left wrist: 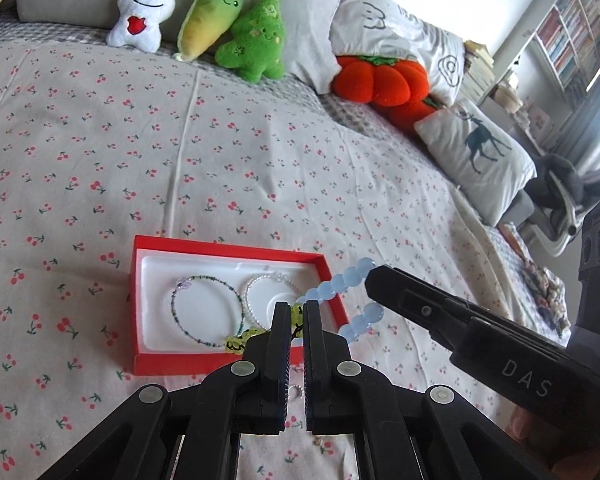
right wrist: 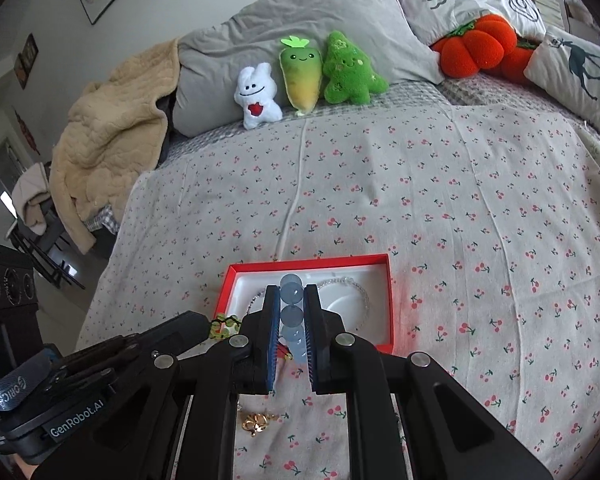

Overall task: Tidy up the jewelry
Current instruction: 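Carry both bracelets into the red box and open both grippers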

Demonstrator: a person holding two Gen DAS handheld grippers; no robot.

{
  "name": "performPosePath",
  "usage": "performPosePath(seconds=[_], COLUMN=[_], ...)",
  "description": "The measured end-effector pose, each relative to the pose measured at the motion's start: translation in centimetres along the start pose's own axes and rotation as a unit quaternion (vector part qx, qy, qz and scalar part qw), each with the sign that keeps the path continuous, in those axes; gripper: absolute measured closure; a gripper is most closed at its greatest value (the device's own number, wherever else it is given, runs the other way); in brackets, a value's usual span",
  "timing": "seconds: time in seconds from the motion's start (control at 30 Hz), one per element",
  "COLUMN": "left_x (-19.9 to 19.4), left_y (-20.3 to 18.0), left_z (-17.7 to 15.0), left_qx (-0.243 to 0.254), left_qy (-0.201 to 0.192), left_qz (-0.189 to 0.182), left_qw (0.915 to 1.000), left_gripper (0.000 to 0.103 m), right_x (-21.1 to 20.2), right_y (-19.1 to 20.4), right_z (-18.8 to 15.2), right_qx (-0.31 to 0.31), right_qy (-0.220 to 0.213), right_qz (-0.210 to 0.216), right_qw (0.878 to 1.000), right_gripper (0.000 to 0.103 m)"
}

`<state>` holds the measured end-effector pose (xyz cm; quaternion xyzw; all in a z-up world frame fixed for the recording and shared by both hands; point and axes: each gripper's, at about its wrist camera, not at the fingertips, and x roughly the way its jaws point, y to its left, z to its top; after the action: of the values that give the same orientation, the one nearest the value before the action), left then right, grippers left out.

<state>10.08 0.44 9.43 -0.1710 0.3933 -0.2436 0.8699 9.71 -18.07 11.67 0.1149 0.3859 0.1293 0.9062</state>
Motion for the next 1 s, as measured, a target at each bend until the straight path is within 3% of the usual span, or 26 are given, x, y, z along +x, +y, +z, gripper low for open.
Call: performPosePath(seconds=[0.33,0.83,1.0], left_x=[4.3,7.3,7.4], left_y=[3.7,5.9,5.8], left_z=[0.9,1.0,0.9], left_qx=[-0.055,-0.064,-0.051], left_qy=[0.024,0.052,0.055], left_qz=[0.021,0.081,0.096], left_qw=[0.998,0.9933,0.9925], left_gripper=[0.103,0.103,0.102], right_x=[4.9,7.8,8.0], right_y=[0.3,-3.6,-4.1], right_z=[0.4,-0.2,-0.3], right_qx=[0.004,0.014,0.015], right_qy=[0.016,0.042,0.047], right_qz=[0.033,-0.048,-0.054], right_qw=[0.999,0.998,0.997], right_gripper=[0.091,0.091,0.091])
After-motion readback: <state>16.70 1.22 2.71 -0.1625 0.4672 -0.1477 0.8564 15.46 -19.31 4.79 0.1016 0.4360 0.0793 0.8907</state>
